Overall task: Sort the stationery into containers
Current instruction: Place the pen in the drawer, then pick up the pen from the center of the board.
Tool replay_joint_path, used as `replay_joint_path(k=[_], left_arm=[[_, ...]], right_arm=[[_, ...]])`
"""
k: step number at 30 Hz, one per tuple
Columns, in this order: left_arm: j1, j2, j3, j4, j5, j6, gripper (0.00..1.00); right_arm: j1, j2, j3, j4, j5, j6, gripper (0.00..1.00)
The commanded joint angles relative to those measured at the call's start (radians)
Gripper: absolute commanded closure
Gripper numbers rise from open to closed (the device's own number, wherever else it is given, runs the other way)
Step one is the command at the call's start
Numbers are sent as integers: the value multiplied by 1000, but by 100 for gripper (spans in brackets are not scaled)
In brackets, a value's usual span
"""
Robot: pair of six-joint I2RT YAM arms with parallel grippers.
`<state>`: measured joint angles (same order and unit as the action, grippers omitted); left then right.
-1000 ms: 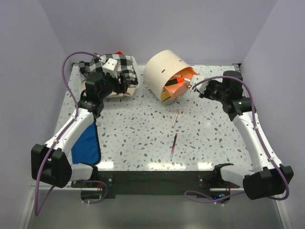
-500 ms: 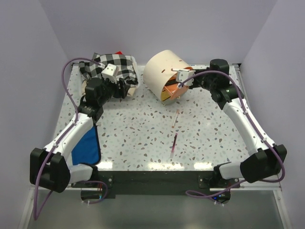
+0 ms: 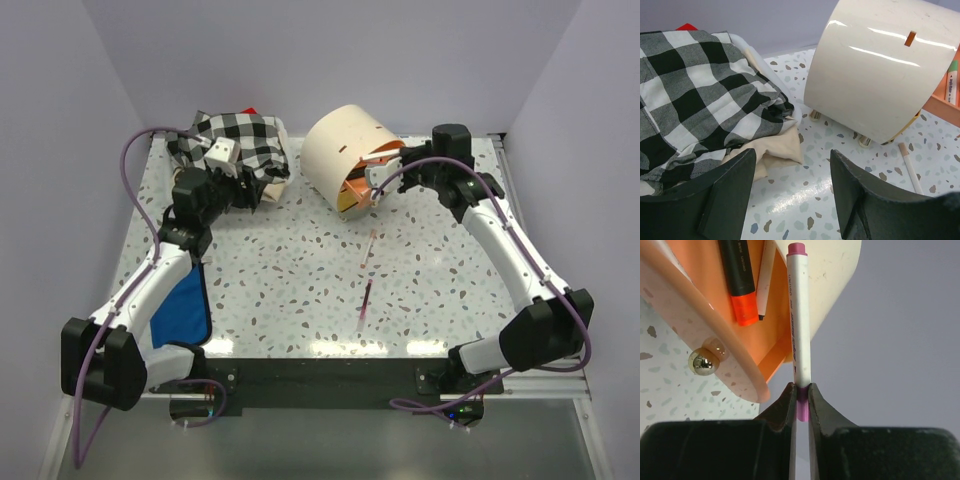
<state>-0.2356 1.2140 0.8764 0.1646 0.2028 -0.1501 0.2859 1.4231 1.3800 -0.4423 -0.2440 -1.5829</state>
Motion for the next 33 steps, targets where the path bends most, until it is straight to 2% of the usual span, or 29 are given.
replay_joint_path(k=[1, 2, 5, 8, 12, 13, 15, 16, 17, 18, 19, 21, 22, 24, 26, 28, 33], left_arm=[[15, -28, -5, 59, 7, -22, 34], [15, -27, -5, 61, 7, -23, 34], [16, -24, -7, 69, 10, -29, 34], [16, -19, -8, 81, 15, -40, 34], [16, -13, -5, 92, 23, -51, 34], [16, -10, -4, 92, 24, -52, 34], [16, -8, 1, 95, 24, -54, 34], [16, -8, 3, 93, 23, -54, 34], [16, -8, 3, 93, 21, -55, 34], [16, -7, 3, 93, 20, -57, 34], [16, -7, 1, 93, 20, -57, 34], [16, -5, -1, 90, 18, -60, 33], [16, -5, -1, 89, 18, -60, 33], [16, -7, -5, 82, 17, -60, 33], [16, -4, 2, 69, 12, -59, 33], [16, 1, 31, 43, 4, -55, 33], [16, -2, 76, -59, -26, -17, 33]], right_arm=[[1, 10, 25, 7, 14, -48, 87], [-1, 8, 21, 17, 17, -45, 79], [1, -7, -9, 59, 23, -37, 66], [1, -24, -32, 89, 31, -28, 61], [1, -53, -35, 123, 45, 26, 60], [1, -62, -35, 148, 49, 103, 59], [-1, -101, -35, 252, 78, 251, 51], [1, -114, -23, 304, 95, 494, 47], [-1, -134, -3, 300, 150, 641, 44], [-1, -136, 20, 269, 193, 790, 44], [1, -138, 69, 151, 225, 1075, 44], [1, -150, 88, 6, 233, 1301, 43], [1, -162, 59, -103, 224, 1492, 44], [1, -187, 9, -191, 178, 1663, 44], [22, -236, -80, -248, 114, 1719, 45], [35, -265, -131, -313, 127, 1733, 45], [53, -245, -185, -391, -3, 1738, 46]])
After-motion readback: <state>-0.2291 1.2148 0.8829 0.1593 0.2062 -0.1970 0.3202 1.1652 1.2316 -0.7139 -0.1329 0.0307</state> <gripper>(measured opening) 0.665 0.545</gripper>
